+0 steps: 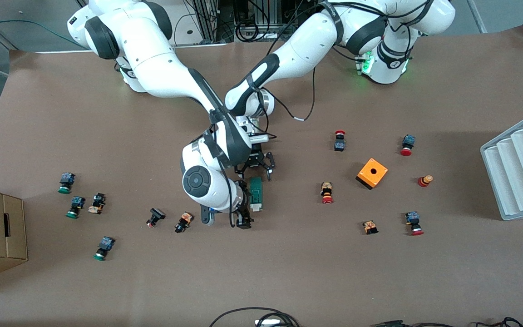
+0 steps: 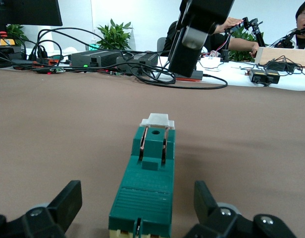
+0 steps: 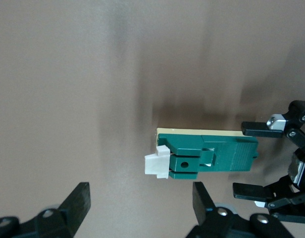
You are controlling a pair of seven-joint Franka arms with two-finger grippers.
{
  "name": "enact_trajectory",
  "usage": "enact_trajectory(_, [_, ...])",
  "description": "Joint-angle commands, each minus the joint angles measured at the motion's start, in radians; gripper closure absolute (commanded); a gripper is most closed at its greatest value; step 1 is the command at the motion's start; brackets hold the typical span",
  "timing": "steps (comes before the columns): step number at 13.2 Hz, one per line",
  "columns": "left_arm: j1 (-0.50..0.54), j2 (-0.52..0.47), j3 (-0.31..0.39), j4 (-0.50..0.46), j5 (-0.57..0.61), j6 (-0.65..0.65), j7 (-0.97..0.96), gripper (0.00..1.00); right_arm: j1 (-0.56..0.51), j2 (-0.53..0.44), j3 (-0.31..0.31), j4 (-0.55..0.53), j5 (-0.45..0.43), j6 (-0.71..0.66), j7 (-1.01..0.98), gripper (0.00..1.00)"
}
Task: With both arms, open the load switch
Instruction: 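Hold the switch body with the right gripper, bring the left gripper onto the handle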
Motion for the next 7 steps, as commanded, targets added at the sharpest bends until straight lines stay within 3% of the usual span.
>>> enact_trajectory(1, [0.0, 0.028, -0.008, 0.021, 0.034, -0.021, -0.011, 0.0, -0.003, 0.041, -0.008, 0.044, 0.052, 0.009, 0.016, 0.15])
enact_trajectory(7, [-0.002, 0.031, -0.008, 0.022, 0.035, -0.032, -0.002, 0.0, -0.03, 0.069, 0.005, 0.045, 0.144, 0.026, 0.016, 0.16])
